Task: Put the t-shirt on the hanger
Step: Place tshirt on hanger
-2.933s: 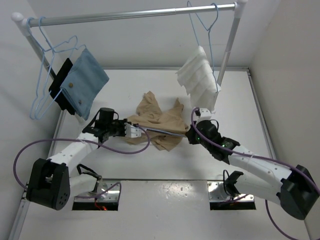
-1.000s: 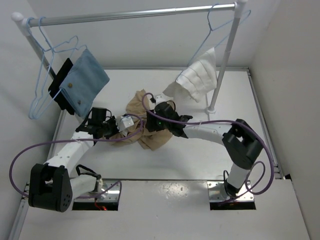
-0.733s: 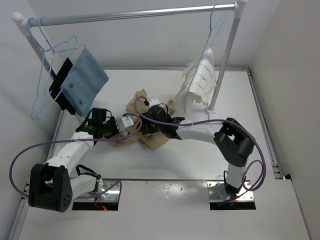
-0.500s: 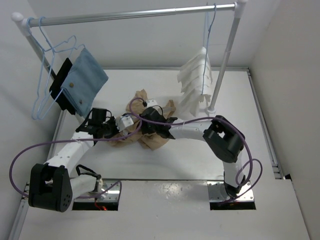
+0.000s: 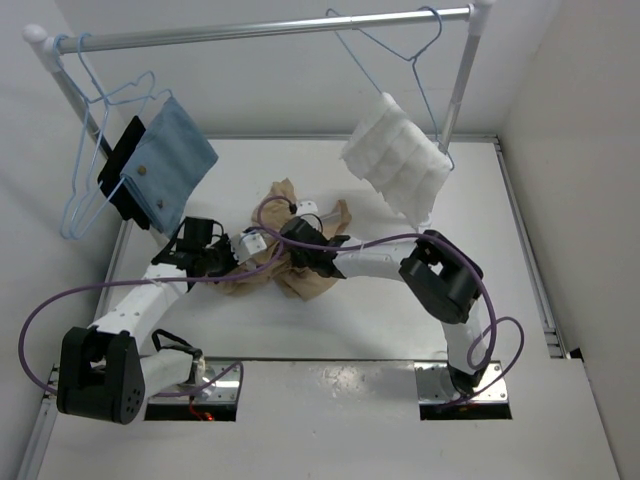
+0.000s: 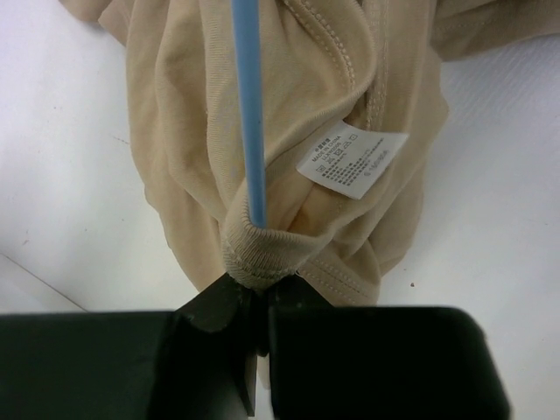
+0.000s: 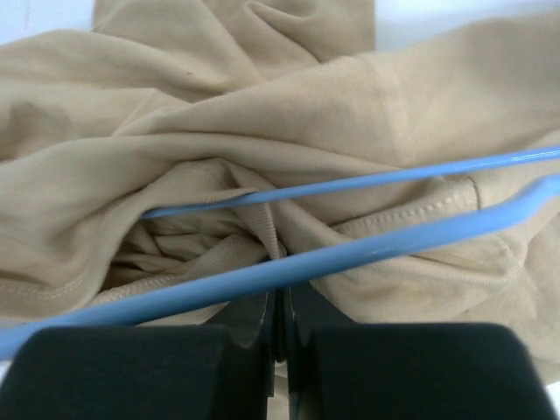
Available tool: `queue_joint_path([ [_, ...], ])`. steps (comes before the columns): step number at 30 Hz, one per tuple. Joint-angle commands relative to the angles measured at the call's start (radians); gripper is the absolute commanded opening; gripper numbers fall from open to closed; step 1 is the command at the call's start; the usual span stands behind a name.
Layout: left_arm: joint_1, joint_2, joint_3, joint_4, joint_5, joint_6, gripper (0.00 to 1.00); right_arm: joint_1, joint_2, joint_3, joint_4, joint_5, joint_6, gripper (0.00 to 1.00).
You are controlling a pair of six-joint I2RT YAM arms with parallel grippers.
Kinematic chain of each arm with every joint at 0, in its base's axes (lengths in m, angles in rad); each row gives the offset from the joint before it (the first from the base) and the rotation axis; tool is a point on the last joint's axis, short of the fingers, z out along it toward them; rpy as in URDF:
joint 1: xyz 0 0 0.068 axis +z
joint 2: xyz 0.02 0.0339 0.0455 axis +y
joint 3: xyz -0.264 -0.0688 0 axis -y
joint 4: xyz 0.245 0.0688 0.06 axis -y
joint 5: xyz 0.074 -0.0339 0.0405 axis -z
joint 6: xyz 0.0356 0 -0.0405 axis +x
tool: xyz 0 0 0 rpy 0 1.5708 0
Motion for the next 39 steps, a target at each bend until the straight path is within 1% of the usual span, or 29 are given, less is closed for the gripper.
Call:
queue_joint_path([
  [1,-0.006,-0.031,-0.003,-0.007,0.009,0.007,0.00,-0.018,-0.040,-0.033,-0.021,0.028,0.036,0.00],
  [4,0.033,-0.042,-0.003,-0.037,-0.001,0.062,0.00,-0.029,-0.115,-0.120,-0.033,0.086,0.036,0.00],
  [6,0.050,-0.052,-0.003,-0.069,-0.001,0.096,0.00,-0.038,-0.200,-0.212,-0.033,0.109,0.061,0.00],
  [8,0.063,-0.074,-0.003,-0.083,0.020,0.143,0.00,-0.047,-0.267,-0.293,-0.033,0.121,0.070,0.00],
  [10,0.072,-0.091,-0.014,-0.105,0.046,0.163,0.00,-0.058,-0.300,-0.347,-0.064,0.146,0.094,0.00],
  [13,0.072,-0.120,-0.023,-0.146,0.067,0.208,0.00,-0.088,-0.356,-0.413,-0.073,0.160,0.121,0.00],
  [16,0.081,-0.154,-0.035,-0.218,0.094,0.318,0.00,-0.099,-0.399,-0.451,-0.084,0.169,0.130,0.00],
  [18,0.081,-0.192,-0.066,-0.240,0.094,0.402,0.00,-0.121,-0.436,-0.465,-0.110,0.202,0.139,0.00],
  [20,0.081,-0.216,-0.100,-0.240,0.060,0.441,0.00,-0.145,-0.476,-0.497,-0.119,0.233,0.157,0.00],
  [23,0.081,-0.227,-0.109,-0.240,0.020,0.441,0.00,-0.162,-0.498,-0.507,-0.119,0.265,0.157,0.00],
  [26,0.081,-0.178,-0.098,-0.231,-0.020,0.395,0.00,-0.191,-0.524,-0.516,-0.153,0.279,0.157,0.00],
  [29,0.090,-0.168,-0.098,-0.231,-0.040,0.395,0.00,-0.213,-0.562,-0.536,-0.153,0.279,0.157,0.00],
  [32,0.090,-0.183,-0.110,-0.231,-0.067,0.451,0.00,-0.225,-0.593,-0.536,-0.191,0.314,0.166,0.00],
  [35,0.090,-0.192,-0.121,-0.197,-0.125,0.452,0.00,-0.237,-0.628,-0.556,-0.191,0.324,0.157,0.00],
  [37,0.090,-0.161,-0.121,-0.186,-0.135,0.427,0.00,-0.237,-0.648,-0.556,-0.180,0.313,0.132,0.00],
  [39,0.046,-0.135,-0.121,-0.174,-0.181,0.395,0.00,-0.237,-0.657,-0.556,-0.159,0.313,0.095,0.00],
])
